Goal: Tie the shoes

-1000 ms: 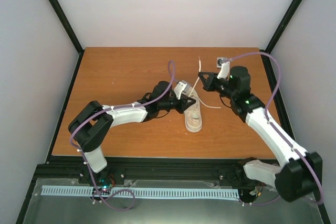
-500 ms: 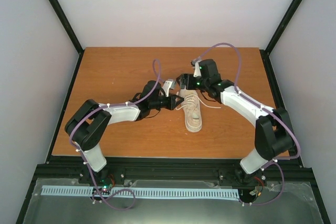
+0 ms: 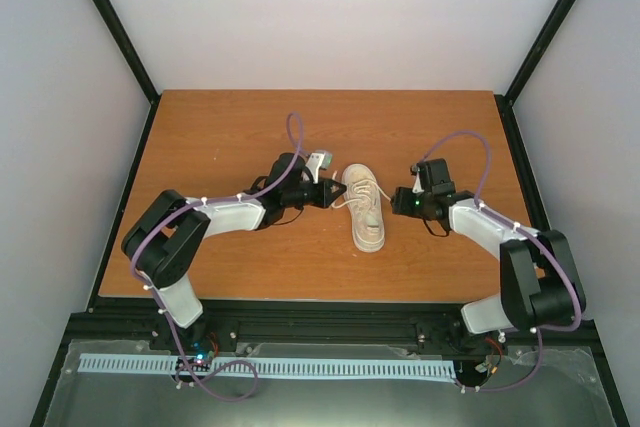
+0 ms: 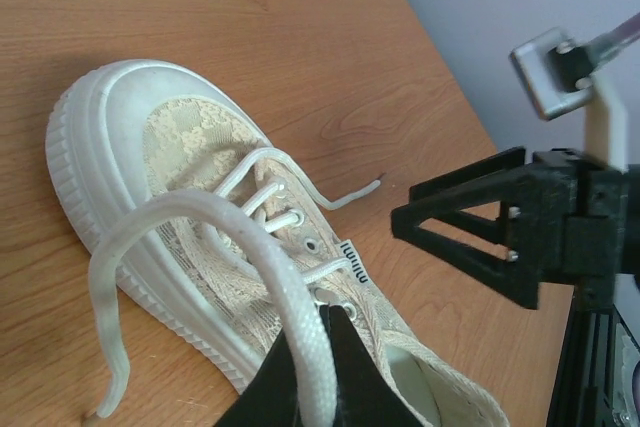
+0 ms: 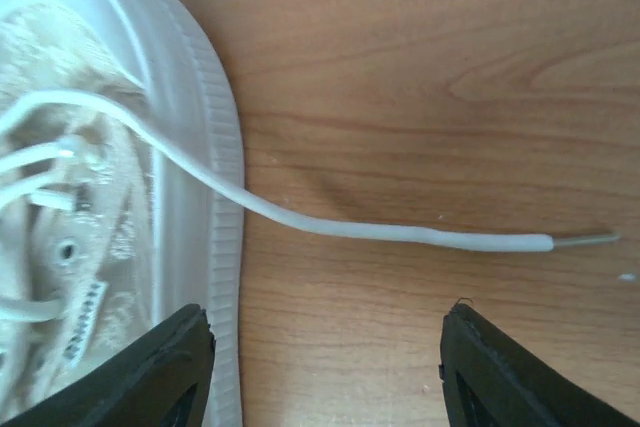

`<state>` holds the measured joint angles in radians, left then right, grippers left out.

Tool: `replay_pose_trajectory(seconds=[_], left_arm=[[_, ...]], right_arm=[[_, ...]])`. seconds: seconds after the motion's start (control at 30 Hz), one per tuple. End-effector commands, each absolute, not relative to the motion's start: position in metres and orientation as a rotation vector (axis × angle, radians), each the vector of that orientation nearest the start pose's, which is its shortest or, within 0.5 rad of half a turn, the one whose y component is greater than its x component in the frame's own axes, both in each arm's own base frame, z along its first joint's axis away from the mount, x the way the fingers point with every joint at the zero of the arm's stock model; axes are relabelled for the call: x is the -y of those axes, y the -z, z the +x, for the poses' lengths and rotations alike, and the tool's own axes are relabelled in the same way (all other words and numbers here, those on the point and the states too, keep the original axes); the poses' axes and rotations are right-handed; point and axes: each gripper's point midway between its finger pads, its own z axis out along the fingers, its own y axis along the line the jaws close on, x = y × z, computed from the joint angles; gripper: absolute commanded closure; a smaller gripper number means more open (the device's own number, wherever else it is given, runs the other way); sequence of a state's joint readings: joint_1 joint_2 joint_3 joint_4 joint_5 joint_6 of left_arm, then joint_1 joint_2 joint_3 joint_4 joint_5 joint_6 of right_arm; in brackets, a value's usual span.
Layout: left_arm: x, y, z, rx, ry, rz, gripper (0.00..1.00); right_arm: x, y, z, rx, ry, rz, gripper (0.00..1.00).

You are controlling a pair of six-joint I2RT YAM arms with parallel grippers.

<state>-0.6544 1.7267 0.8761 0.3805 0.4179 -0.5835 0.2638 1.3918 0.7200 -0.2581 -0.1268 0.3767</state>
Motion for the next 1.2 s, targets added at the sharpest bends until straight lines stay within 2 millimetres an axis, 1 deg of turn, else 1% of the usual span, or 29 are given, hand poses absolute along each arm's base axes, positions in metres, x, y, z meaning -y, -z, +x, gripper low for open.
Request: replay_pose_trajectory(seconds=[0.0, 0.1, 0.13, 0.3, 0.37, 0.47, 0.53, 0.6, 0.7, 0.77, 0.87, 0.93, 1.03, 1.07, 1.17], left_arm=[[0.342, -0.150, 0.339, -2.131, 1.159, 0.379, 0.99], [0.343, -0.152, 0.338, -2.131, 1.162, 0.397, 0.99], [0.343, -0.153, 0.338, -2.131, 1.159, 0.403, 0.99], [0.344, -0.155, 0.338, -2.130, 1.148, 0.424, 0.99], [0.344, -0.157, 0.338, -2.127, 1.151, 0.431, 0.99], [0.344, -0.157, 0.339, -2.129, 1.145, 0.430, 0.99], [0.344, -0.156, 0.339, -2.131, 1.141, 0.427, 0.99], [0.344, -0.156, 0.339, -2.133, 1.141, 0.424, 0.99], [0.343, -0.156, 0.339, -2.133, 1.137, 0.422, 0.99], [0.342, -0.158, 0.339, -2.130, 1.131, 0.422, 0.99], [0.341, -0.159, 0.339, -2.128, 1.124, 0.423, 0.99], [0.340, -0.160, 0.339, -2.127, 1.118, 0.421, 0.99], [0.335, -0.162, 0.340, -2.121, 1.086, 0.407, 0.99], [0.334, -0.163, 0.340, -2.117, 1.079, 0.409, 0.99], [0.331, -0.168, 0.336, -2.108, 1.072, 0.427, 0.99]], right_arm=[[-0.123, -0.060, 0.334, -2.576, -0.455, -0.006, 0.38], [-0.146, -0.067, 0.332, -2.543, -0.638, -0.042, 0.32], [-0.150, -0.070, 0.330, -2.533, -0.672, -0.046, 0.30], [-0.171, -0.080, 0.326, -2.515, -0.750, -0.093, 0.28], [-0.178, -0.081, 0.324, -2.520, -0.770, -0.109, 0.28], [-0.178, -0.068, 0.321, -2.567, -0.722, -0.098, 0.29], [-0.177, -0.057, 0.319, -2.606, -0.690, -0.079, 0.32], [-0.179, -0.050, 0.315, -2.630, -0.694, -0.084, 0.34], [-0.185, -0.046, 0.311, -2.643, -0.704, -0.104, 0.40], [-0.189, -0.045, 0.308, -2.649, -0.712, -0.115, 0.47], [-0.200, -0.044, 0.303, -2.655, -0.784, -0.130, 0.64], [-0.208, -0.043, 0.297, -2.669, -0.824, -0.137, 0.73], [-0.214, -0.038, 0.286, -2.715, -0.851, -0.117, 0.93], [-0.218, -0.039, 0.281, -2.727, -0.864, -0.113, 0.97], [-0.229, -0.045, 0.265, -2.751, -0.864, -0.121, 0.97]])
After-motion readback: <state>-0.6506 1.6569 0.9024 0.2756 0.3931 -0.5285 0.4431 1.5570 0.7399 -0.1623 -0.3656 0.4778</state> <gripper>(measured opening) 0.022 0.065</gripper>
